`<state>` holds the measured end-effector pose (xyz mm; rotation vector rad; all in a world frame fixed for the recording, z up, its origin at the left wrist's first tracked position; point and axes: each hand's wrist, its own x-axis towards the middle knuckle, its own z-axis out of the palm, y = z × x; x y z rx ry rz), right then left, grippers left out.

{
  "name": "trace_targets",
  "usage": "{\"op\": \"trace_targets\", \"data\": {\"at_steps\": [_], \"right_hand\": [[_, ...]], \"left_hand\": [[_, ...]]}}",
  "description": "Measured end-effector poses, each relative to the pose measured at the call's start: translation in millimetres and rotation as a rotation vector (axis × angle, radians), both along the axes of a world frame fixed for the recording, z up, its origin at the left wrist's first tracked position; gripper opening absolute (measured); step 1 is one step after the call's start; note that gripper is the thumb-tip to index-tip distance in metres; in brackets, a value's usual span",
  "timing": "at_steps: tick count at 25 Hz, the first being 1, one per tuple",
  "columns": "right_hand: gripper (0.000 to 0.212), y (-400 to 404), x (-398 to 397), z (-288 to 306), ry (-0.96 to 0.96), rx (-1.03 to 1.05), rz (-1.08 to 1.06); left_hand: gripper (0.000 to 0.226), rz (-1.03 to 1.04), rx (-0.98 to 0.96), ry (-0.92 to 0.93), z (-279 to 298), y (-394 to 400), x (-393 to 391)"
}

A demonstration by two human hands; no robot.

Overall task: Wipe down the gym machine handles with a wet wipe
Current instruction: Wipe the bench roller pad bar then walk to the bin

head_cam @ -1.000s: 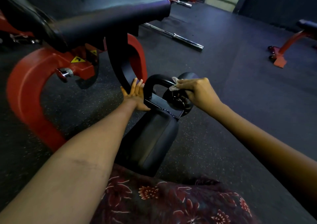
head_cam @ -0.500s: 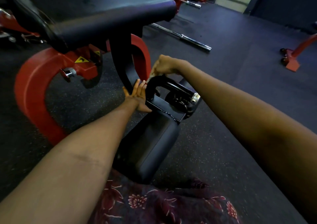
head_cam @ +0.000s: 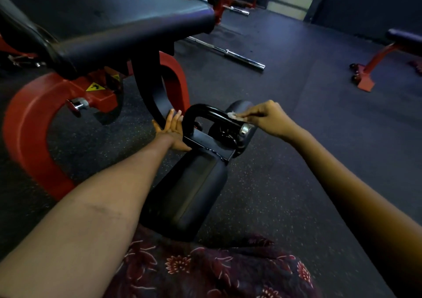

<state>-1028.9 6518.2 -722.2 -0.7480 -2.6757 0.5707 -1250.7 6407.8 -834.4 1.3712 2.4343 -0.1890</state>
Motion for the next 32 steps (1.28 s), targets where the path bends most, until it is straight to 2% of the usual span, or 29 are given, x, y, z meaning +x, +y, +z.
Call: {"op": "trace_targets", "data": {"at_steps": [3, 5, 6, 8, 10, 13, 16, 18, 20, 23, 25, 27, 32], "right_hand": [[0.022, -9.2, -6.8, -4.5, 0.073, -0.068, -0.076], [0.021, -16.4, -2.9, -23.5, 0.277, -0.181, -0.209], [0.02, -18.9, 2.5, -34.2, 0.41, -0.3, -0.307], [0.023, -26.0, 12.6, -50.9, 0.651, -0.718, -0.449], [0.03, -37.5, 15.1, -58.9, 0.853, -1.172, -0.458], [0.032, -51.1, 2.0, -68.7, 1.072, -1.559, -0.422], [0.027, -67.9, -23.2, -74.8, 1.154, -1.724, -0.438], [0.032, -75.1, -41.5, -71.8, 1.239, -1.829, -0.428], [0.038, -76.3, -64.3, -67.8, 1.303, -1.863, -0.446], [0.026, -76.7, -96.7, -62.3, 1.303, -1.871, -0.5], [0.026, -76.3, -106.6, -61.5, 1.278, -1.862, -0.542], [0.028, -75.3, -102.8, -63.7, 1.302, -1.886, -0.506], [0.027, -69.3, -60.8, -77.8, 1.543, -1.955, -0.42]], "left_hand": [[0.113, -0.004, 0.109, -0.029, -2.1, -5.9, 2.4], [0.11, 0.001, 0.233, -0.14, -3.3, -11.7, 3.6], [0.107, 0.018, 0.298, -0.216, -3.5, -13.9, 4.0], [0.102, 0.069, 0.395, -0.344, -3.9, -17.4, 7.1], [0.1, 0.091, 0.443, -0.366, -8.2, -16.6, 10.5], [0.1, 0.083, 0.432, -0.372, -18.4, -11.2, 7.4], [0.1, 0.064, 0.42, -0.381, -23.8, -10.3, 3.5], [0.1, 0.051, 0.423, -0.382, -24.4, -9.7, 3.5], [0.1, 0.056, 0.43, -0.376, -26.4, -9.1, 4.6], [0.099, 0.06, 0.423, -0.351, -27.3, -8.8, 4.9], [0.097, 0.061, 0.417, -0.332, -25.3, -10.2, 6.2], [0.096, 0.074, 0.407, -0.327, -23.8, -11.3, 8.1], [0.092, 0.097, 0.441, -0.315, -22.8, -8.6, 10.7]]}}
